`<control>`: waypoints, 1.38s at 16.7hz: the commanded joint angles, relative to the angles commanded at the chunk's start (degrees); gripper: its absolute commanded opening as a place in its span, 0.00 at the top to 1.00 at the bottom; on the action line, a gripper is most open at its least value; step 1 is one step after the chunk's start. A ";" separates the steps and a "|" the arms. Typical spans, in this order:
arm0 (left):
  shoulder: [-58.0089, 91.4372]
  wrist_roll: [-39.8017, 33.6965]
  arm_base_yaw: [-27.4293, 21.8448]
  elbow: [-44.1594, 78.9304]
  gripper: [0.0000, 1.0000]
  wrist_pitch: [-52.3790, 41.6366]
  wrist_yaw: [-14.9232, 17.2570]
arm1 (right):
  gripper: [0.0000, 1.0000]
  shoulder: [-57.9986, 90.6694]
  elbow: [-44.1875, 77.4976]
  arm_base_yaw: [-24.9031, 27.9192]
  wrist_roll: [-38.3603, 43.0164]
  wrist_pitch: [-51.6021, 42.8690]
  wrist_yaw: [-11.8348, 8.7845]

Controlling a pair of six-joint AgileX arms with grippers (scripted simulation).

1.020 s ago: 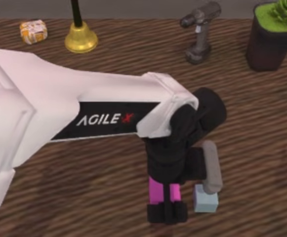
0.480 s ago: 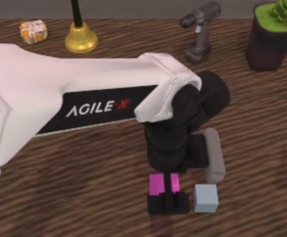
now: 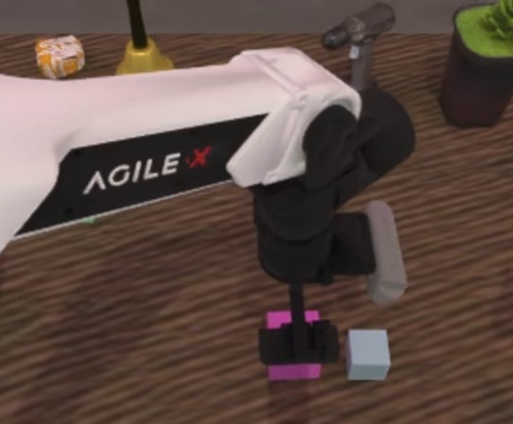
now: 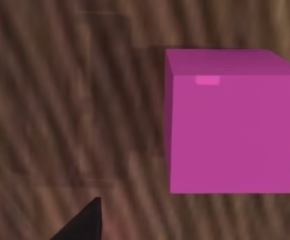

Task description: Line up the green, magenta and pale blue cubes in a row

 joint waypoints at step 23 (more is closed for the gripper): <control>16.42 -38.38 45.57 24.25 0.00 -8.61 -0.63 | 0.00 0.00 0.00 0.00 0.00 0.00 0.00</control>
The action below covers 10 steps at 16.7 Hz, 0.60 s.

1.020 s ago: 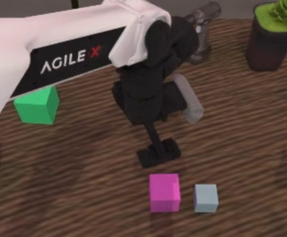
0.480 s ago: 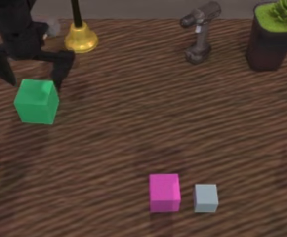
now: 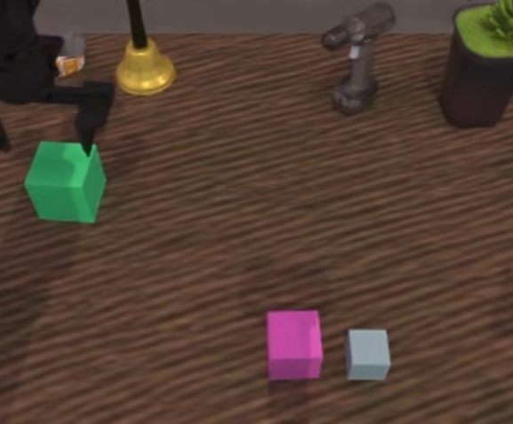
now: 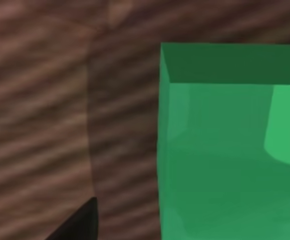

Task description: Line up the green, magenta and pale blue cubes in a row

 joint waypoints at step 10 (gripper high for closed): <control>3.92 0.11 0.15 -13.00 0.00 16.93 0.05 | 0.00 0.00 0.00 0.00 0.00 0.00 0.00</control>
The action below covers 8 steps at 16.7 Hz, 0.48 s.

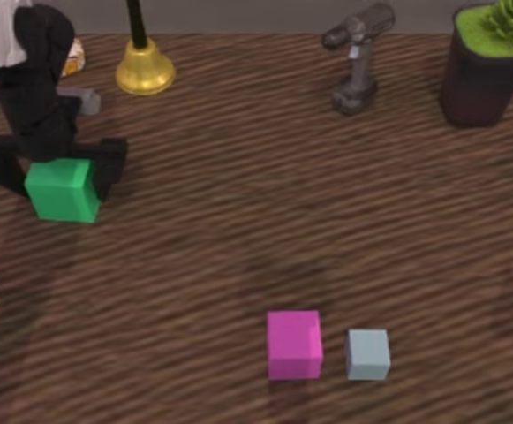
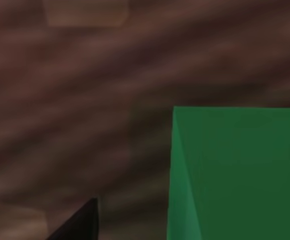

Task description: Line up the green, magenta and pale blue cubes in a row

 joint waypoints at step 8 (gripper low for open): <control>0.00 0.00 0.00 0.00 0.45 0.00 0.00 | 0.00 0.00 0.00 0.00 0.00 0.00 0.00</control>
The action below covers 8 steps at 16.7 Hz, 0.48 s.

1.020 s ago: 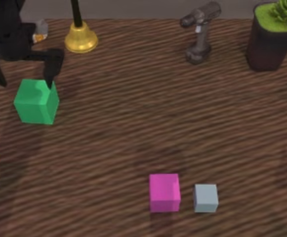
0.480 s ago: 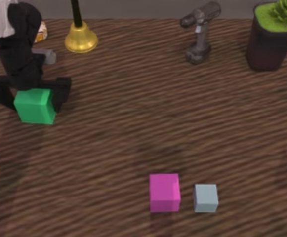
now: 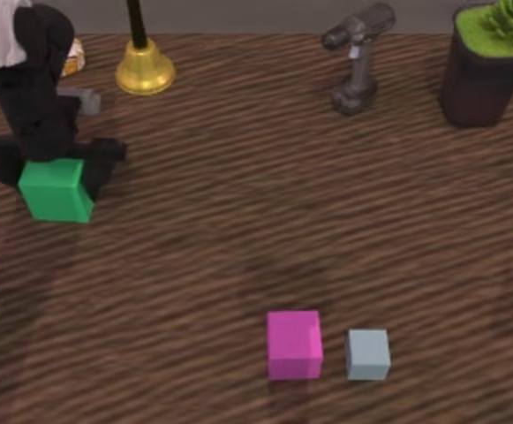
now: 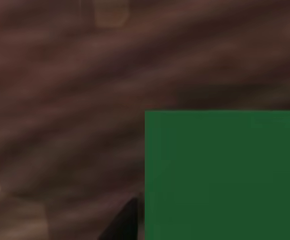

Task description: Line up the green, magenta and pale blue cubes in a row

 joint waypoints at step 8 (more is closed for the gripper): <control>0.00 0.00 0.00 0.00 1.00 0.00 0.00 | 0.00 0.00 0.00 0.00 0.00 0.00 0.00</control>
